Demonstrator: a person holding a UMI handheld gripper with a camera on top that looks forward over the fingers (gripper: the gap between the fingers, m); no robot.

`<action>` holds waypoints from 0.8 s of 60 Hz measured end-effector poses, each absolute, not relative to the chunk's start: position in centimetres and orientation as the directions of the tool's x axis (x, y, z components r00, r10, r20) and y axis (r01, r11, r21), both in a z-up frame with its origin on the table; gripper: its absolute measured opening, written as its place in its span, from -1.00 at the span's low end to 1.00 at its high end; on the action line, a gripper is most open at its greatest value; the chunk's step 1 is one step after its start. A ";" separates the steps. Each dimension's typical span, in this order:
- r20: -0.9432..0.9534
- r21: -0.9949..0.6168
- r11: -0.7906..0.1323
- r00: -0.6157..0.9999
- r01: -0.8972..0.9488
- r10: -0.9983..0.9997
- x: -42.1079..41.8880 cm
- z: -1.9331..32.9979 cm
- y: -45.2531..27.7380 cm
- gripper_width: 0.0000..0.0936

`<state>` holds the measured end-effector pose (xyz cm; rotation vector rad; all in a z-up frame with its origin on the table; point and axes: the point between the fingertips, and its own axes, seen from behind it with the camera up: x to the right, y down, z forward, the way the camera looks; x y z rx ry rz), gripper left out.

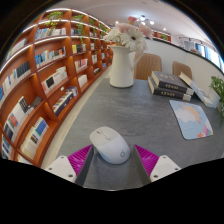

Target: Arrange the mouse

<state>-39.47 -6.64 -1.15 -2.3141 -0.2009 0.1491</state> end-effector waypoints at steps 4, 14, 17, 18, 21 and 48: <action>-0.040 -0.732 -0.675 0.983 0.092 0.177 -39.6 -1.1 -4.7 0.70; -0.020 -0.721 -0.690 0.993 0.065 0.115 -38.2 -1.0 -0.9 0.62; -0.021 -0.717 -0.695 0.995 0.051 0.094 -37.8 -1.1 -0.2 0.57; -0.022 -0.715 -0.698 0.996 0.045 0.087 -37.7 -1.1 -0.1 0.53; -0.030 -0.705 -0.709 0.997 0.029 0.071 -37.6 -1.4 0.3 0.37; -0.077 -0.596 -0.799 0.984 0.083 0.159 -37.8 -1.7 -0.6 -0.22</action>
